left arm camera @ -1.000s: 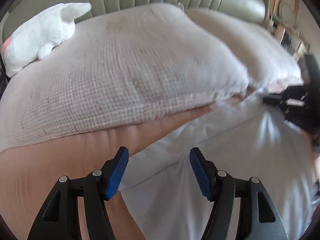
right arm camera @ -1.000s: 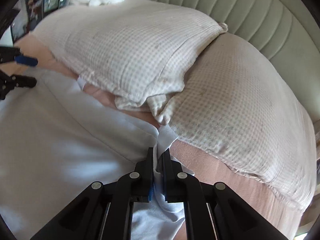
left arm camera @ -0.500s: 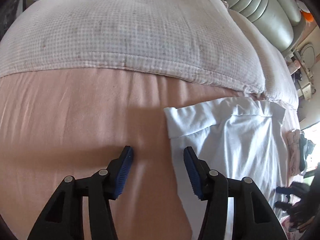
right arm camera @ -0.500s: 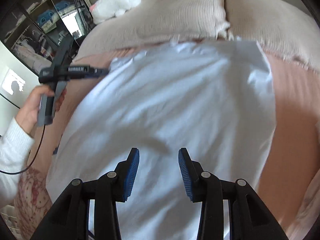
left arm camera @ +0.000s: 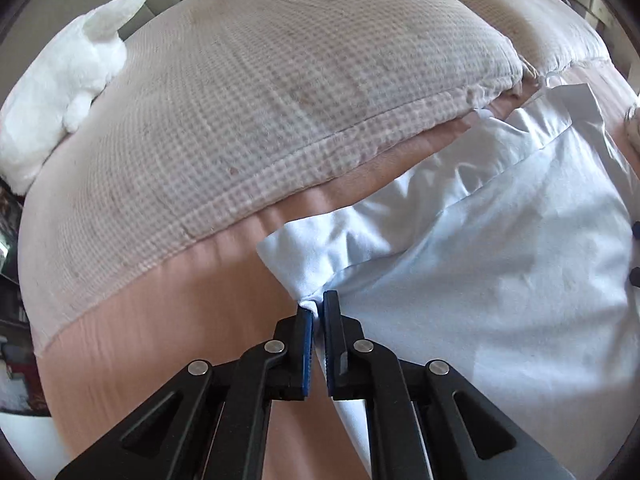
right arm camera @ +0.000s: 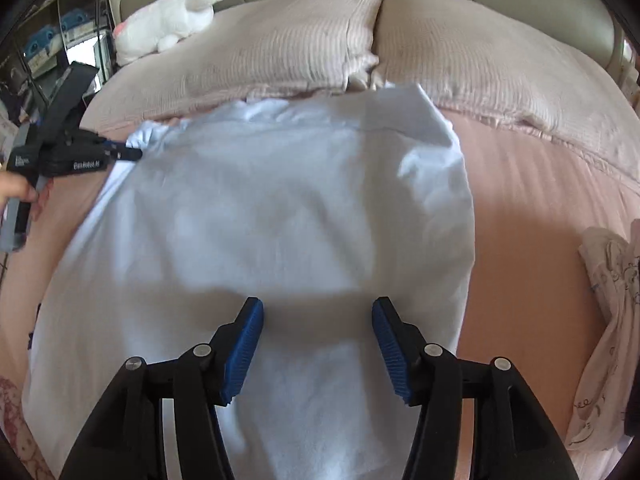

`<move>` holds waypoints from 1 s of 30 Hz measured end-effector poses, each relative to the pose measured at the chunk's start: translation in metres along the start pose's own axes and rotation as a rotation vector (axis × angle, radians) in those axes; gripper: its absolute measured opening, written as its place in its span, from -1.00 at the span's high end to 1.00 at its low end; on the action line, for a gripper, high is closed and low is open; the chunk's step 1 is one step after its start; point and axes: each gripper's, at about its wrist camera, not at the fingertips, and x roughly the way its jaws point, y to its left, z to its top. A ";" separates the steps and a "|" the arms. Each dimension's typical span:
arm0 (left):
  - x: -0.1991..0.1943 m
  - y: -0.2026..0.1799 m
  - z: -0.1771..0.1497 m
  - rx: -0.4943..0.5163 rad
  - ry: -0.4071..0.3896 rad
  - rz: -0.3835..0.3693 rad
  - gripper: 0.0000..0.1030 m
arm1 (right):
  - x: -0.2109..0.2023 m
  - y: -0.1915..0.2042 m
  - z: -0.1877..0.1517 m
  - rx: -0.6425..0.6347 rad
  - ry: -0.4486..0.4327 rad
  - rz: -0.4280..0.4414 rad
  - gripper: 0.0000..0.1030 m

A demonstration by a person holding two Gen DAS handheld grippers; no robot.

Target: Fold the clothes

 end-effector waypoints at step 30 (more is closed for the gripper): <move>-0.131 -0.166 -0.150 -0.040 0.034 -0.054 -0.21 | -0.081 0.069 -0.079 -0.454 0.157 -0.157 -0.58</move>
